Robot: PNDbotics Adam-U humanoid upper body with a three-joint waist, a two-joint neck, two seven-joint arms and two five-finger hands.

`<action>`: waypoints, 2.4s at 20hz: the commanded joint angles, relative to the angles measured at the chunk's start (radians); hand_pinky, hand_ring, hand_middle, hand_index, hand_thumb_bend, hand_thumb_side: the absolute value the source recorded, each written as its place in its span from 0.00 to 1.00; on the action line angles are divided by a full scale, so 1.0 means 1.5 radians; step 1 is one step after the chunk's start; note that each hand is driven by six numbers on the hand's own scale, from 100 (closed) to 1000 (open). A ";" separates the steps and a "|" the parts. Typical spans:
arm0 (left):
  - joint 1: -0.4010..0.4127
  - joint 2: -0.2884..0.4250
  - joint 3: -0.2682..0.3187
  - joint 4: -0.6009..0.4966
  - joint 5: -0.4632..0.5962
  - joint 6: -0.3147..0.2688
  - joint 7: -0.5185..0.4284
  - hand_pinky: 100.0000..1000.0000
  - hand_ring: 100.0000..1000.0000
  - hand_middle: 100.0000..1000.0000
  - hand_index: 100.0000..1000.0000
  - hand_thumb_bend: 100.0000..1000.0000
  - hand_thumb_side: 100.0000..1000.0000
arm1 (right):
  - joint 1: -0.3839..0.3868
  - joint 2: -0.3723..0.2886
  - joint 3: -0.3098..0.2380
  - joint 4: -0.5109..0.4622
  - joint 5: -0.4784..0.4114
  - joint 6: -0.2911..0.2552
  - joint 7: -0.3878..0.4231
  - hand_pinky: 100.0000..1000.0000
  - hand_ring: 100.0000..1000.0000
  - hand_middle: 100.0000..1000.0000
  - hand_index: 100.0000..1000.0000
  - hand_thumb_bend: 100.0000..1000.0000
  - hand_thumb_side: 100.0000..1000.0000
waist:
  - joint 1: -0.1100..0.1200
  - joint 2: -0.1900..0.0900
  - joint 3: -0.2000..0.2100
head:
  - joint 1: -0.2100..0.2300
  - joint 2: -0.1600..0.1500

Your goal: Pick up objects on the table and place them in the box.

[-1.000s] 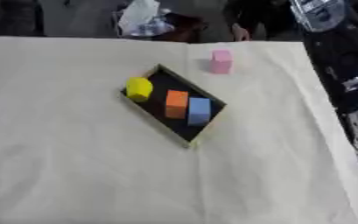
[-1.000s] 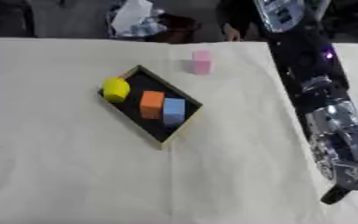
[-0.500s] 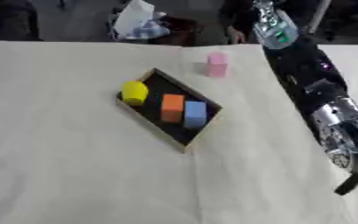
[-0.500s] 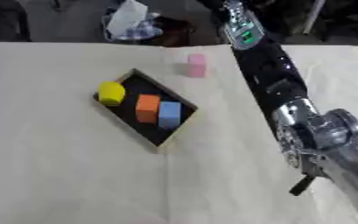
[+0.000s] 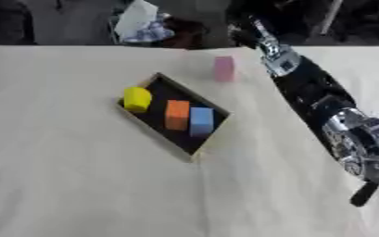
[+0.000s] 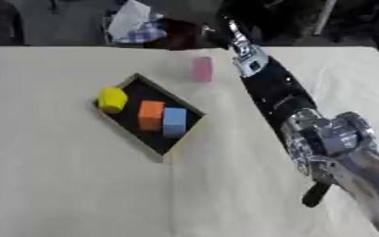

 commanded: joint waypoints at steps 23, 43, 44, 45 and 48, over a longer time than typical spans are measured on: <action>0.001 0.001 -0.003 -0.010 -0.011 -0.002 -0.021 0.70 0.51 0.57 0.72 0.31 0.54 | -0.021 0.005 -0.004 -0.047 0.479 -0.084 0.224 0.88 0.94 0.93 0.97 0.15 0.20 | -0.005 0.000 0.000 | -0.002 -0.011; 0.005 -0.002 -0.002 -0.010 -0.010 -0.008 -0.039 0.71 0.52 0.57 0.72 0.27 0.56 | -0.007 0.006 -0.010 -0.038 0.521 -0.064 0.145 0.83 0.84 0.66 0.80 0.00 0.00 | -0.003 0.003 0.001 | -0.005 -0.013; 0.005 -0.002 -0.002 -0.010 -0.010 -0.008 -0.039 0.71 0.52 0.57 0.72 0.27 0.56 | -0.007 0.006 -0.010 -0.041 0.521 -0.065 0.131 0.82 0.83 0.63 0.78 0.00 0.00 | -0.004 0.003 0.001 | -0.005 -0.013; 0.006 -0.002 -0.002 -0.010 -0.010 -0.008 -0.039 0.71 0.52 0.57 0.72 0.27 0.56 | -0.007 0.006 -0.009 -0.046 0.524 -0.066 0.117 0.82 0.82 0.62 0.77 0.00 0.00 | -0.004 0.002 0.000 | -0.004 -0.013; 0.006 -0.002 -0.001 -0.010 -0.010 -0.008 -0.038 0.71 0.52 0.57 0.72 0.27 0.56 | -0.009 0.008 -0.007 -0.065 0.527 -0.078 0.093 0.82 0.82 0.60 0.76 0.00 0.00 | -0.004 0.002 -0.002 | -0.003 -0.013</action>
